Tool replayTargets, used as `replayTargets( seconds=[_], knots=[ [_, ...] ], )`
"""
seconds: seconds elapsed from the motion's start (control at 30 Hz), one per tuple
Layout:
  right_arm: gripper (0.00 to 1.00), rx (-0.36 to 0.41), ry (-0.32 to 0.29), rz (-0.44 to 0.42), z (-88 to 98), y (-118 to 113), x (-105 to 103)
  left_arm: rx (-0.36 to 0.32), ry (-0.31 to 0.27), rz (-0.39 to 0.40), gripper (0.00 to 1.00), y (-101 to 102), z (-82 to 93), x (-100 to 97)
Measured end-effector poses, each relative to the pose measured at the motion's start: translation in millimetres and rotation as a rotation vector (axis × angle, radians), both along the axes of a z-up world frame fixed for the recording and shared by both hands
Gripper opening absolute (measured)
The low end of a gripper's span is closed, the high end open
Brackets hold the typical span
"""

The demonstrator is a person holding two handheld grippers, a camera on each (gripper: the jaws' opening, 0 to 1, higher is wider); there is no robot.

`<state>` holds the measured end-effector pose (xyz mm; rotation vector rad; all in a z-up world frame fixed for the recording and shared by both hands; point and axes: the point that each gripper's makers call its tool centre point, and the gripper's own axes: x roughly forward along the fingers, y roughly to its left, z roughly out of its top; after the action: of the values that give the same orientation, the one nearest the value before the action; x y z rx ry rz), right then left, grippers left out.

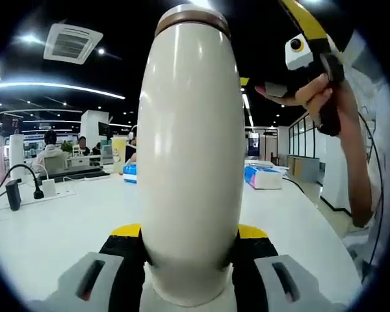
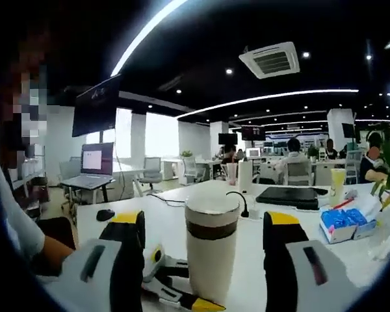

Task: Grasp the water cup twist off the cup lid place the cup lid on the table

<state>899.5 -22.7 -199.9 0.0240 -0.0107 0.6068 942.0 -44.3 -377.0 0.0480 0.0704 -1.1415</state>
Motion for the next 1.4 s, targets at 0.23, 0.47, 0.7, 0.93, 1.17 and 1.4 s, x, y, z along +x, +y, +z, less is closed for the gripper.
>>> replayTargets(
  seconds=[0.23, 0.47, 0.7, 0.93, 1.17, 1.4],
  knots=[
    [0.69, -0.023, -0.032, -0.045, 7.3, 7, 16, -0.001, 0.001, -0.002, 0.53, 0, 0.2, -0.2],
    [0.65, -0.024, 0.005, -0.054, -0.3, 8, 25, -0.001, -0.002, -0.004, 0.53, 0, -0.1, -4.1],
    [0.62, -0.002, 0.041, -0.044, -4.9, 9, 29, -0.001, -0.004, -0.003, 0.53, 1, -0.8, -6.0],
    [0.60, -0.009, 0.046, -0.038, -4.5, 11, 28, -0.001, -0.004, -0.002, 0.53, 1, -1.2, -6.0],
    [0.57, -0.010, 0.055, -0.045, -8.2, 12, 32, -0.001, -0.005, -0.001, 0.53, 2, -1.3, -5.7],
    [0.55, -0.005, 0.057, -0.036, -9.2, 12, 33, -0.001, -0.005, -0.002, 0.53, 2, -1.3, -5.2]
  ],
)
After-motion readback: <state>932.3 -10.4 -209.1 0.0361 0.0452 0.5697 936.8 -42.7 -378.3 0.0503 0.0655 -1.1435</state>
